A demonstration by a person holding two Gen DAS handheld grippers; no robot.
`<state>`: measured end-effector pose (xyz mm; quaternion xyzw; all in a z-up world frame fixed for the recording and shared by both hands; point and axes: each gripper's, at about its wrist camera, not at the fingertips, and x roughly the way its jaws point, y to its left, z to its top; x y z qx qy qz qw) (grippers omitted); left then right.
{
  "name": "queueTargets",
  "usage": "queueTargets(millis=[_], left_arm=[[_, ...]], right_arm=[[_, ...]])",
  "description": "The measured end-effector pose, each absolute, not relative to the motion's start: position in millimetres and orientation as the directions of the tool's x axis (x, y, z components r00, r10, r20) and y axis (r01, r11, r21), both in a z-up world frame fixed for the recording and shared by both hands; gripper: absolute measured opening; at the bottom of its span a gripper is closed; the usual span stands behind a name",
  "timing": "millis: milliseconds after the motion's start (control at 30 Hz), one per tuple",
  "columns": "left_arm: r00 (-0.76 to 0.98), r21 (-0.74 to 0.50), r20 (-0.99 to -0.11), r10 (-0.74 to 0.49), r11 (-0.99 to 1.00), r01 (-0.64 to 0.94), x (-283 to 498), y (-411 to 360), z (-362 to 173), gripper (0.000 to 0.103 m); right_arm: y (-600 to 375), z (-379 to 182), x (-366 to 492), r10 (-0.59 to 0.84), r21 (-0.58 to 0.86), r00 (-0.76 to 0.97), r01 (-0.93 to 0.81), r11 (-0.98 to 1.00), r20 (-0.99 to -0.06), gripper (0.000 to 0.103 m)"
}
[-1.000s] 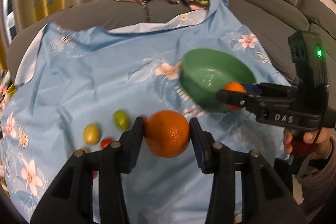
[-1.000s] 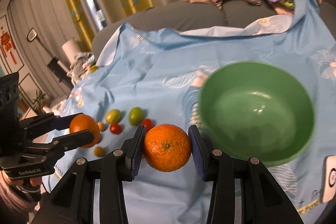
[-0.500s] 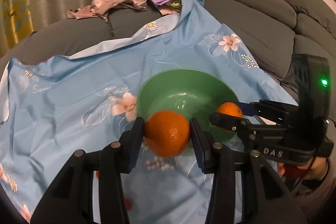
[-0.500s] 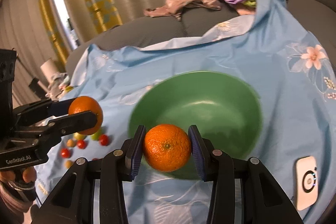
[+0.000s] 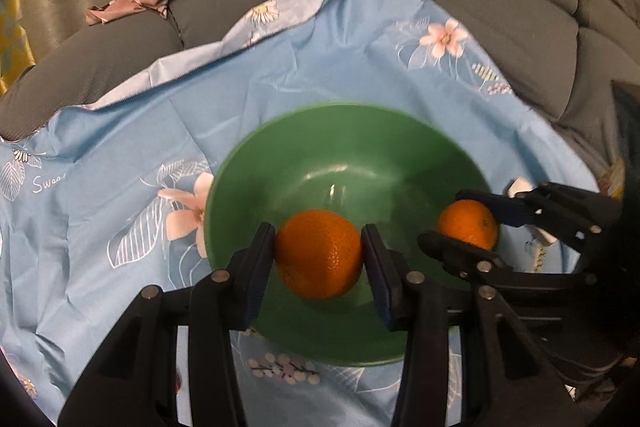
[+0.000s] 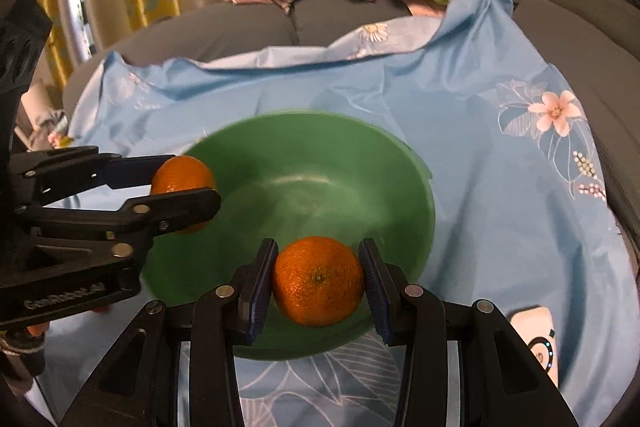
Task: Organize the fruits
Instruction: 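Carry both oranges over the green bowl and open both grippers, then move both tools back toward the remaining fruits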
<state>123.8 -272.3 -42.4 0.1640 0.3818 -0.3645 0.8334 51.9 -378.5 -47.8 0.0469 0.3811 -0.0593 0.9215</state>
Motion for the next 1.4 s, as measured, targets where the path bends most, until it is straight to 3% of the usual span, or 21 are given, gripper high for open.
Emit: queueTargets(millis=[133,200,367,567,933,1167,1400], left_arm=[[0.453,0.005,-0.751,-0.480,0.682,0.731,122.1,-274.0,-40.8,0.047],[0.456,-0.002,-0.744,-0.488,0.684,0.729,120.8,-272.3,-34.9,0.061],[0.500,-0.013,-0.691,-0.522,0.701,0.713,108.3,-248.3,-8.6,0.079],[0.576,-0.043,-0.663,-0.478,0.793,0.608,95.8,-169.1,8.9,0.082],[0.673,0.017,-0.711,-0.204,0.952,0.307,43.5,-10.5,-8.2,0.084],[0.639,0.021,-0.749,-0.173,0.959,0.284,19.9,15.9,-29.7,0.084],[0.597,-0.045,-0.769,-0.229,0.951,0.307,12.3,27.2,-49.5,0.084]], right_arm=[[-378.4,-46.9,50.2,-0.088,0.028,0.698,0.154,0.988,-0.710,0.044],[-377.1,-43.8,48.7,-0.112,0.005,0.697,0.164,0.986,-0.708,0.044],[-383.7,-29.5,32.7,-0.105,0.036,0.728,0.175,0.984,-0.678,0.045],[-398.5,-12.9,2.8,-0.059,0.134,0.765,0.187,0.973,-0.641,0.045],[-356.4,-8.2,-12.9,0.078,0.195,0.761,0.066,0.979,-0.645,0.045],[-308.0,-15.5,-8.4,0.159,0.178,0.714,-0.048,0.983,-0.682,0.045],[-272.0,-30.7,-2.1,0.208,0.158,0.648,-0.136,0.978,-0.733,0.045]])
